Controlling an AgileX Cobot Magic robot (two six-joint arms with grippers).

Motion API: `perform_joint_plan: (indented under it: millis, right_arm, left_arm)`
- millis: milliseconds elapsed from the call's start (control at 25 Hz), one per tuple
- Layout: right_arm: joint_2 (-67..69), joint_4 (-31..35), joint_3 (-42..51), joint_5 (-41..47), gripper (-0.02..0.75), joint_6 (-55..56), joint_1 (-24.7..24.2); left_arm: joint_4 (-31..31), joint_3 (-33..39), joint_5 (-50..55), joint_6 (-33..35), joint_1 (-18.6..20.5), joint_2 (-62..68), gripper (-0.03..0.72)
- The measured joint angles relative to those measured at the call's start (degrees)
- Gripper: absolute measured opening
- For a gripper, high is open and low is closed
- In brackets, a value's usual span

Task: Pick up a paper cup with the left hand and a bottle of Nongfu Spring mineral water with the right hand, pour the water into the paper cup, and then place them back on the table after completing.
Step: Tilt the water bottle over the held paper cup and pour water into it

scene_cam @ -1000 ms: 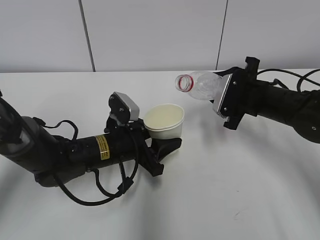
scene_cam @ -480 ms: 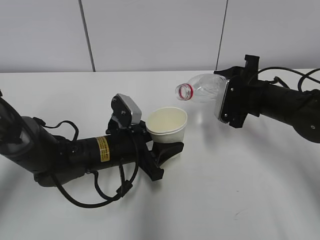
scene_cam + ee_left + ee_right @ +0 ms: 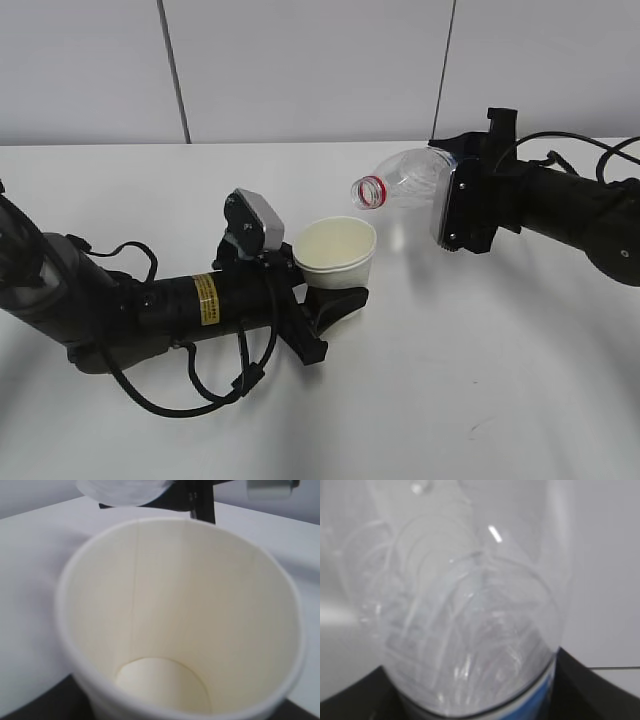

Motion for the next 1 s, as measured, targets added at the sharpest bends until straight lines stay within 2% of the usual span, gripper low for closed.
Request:
perform_joint_plan:
  millis: [240,1000]
  right_arm:
    - [0.0,0.5,0.0,-3.0,0.432,-1.9,0.0]
    - [0.0,1.5,0.0,-3.6,0.432,-9.8,0.0]
  left_arm:
    - [0.0,0.0,1.0,0.0,0.0,0.0,0.383]
    - [0.0,0.0,1.2,0.0,0.0,0.0,0.383]
